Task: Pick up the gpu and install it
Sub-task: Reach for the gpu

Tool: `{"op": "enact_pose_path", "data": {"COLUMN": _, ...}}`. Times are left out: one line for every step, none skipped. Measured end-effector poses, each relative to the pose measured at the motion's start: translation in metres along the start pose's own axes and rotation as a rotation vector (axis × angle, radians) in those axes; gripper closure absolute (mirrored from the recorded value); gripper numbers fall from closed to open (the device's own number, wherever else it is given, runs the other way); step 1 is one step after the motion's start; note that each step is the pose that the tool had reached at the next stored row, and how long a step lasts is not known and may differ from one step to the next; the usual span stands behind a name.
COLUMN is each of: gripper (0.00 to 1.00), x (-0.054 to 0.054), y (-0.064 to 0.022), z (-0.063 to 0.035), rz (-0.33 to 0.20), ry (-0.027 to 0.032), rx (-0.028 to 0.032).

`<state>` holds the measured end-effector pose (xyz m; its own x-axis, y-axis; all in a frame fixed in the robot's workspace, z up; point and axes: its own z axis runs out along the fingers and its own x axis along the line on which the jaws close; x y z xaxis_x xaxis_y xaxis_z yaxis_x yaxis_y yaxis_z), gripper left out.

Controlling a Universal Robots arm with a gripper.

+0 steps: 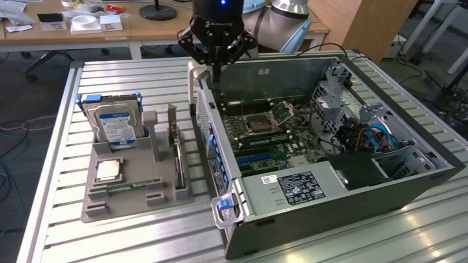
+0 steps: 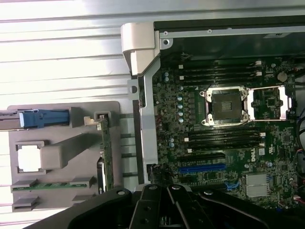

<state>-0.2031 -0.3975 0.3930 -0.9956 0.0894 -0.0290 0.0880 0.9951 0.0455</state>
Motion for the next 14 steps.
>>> {"op": "enact_pose_path", "data": {"gripper": 0.89, "x": 0.001, "y": -0.0001, "z": 0.0, "rz": 0.0, "ry": 0.0, "rx": 0.0}}
{"op": "enact_pose_path", "data": {"gripper": 0.89, "x": 0.002, "y": -0.0001, "z": -0.0001, "rz": 0.0, "ry": -0.0001, "rx": 0.0}}
{"op": "enact_pose_path", "data": {"gripper": 0.89, "x": 0.003, "y": -0.0002, "z": -0.0001, "rz": 0.0, "ry": -0.0002, "rx": 0.0}}
{"op": "enact_pose_path", "data": {"gripper": 0.89, "x": 0.004, "y": -0.0002, "z": -0.0001, "rz": 0.0, "ry": -0.0002, "rx": 0.0}}
{"op": "enact_pose_path", "data": {"gripper": 0.89, "x": 0.005, "y": -0.0003, "z": -0.0001, "rz": 0.001, "ry": -0.0004, "rx": -0.0001}}
{"op": "enact_pose_path", "data": {"gripper": 0.89, "x": 0.006, "y": -0.0003, "z": -0.0002, "rz": 0.001, "ry": -0.0004, "rx": 0.0}}
{"op": "enact_pose_path", "data": {"gripper": 0.89, "x": 0.007, "y": -0.0004, "z": -0.0002, "rz": 0.001, "ry": -0.0004, "rx": -0.0001}}
{"op": "enact_pose_path", "data": {"gripper": 0.89, "x": 0.009, "y": -0.0004, "z": -0.0003, "rz": 0.001, "ry": -0.0005, "rx": -0.0001}}
{"op": "enact_pose_path", "data": {"gripper": 0.89, "x": 0.01, "y": -0.0005, "z": -0.0003, "rz": 0.001, "ry": -0.0006, "rx": 0.0}}
{"op": "enact_pose_path", "data": {"gripper": 0.89, "x": 0.012, "y": -0.0006, "z": -0.0004, "rz": 0.002, "ry": -0.0007, "rx": 0.0}}
{"op": "enact_pose_path", "data": {"gripper": 0.89, "x": 0.013, "y": -0.0007, "z": -0.0004, "rz": 0.002, "ry": -0.0007, "rx": 0.0}}
{"op": "enact_pose_path", "data": {"gripper": 0.89, "x": 0.015, "y": -0.0008, "z": -0.0004, "rz": 0.002, "ry": -0.0008, "rx": -0.0001}}
{"op": "enact_pose_path", "data": {"gripper": 0.89, "x": 0.016, "y": -0.0009, "z": -0.0005, "rz": 0.003, "ry": -0.0009, "rx": 0.0}}
{"op": "enact_pose_path", "data": {"gripper": 0.89, "x": 0.018, "y": -0.001, "z": -0.0005, "rz": 0.003, "ry": -0.001, "rx": 0.0}}
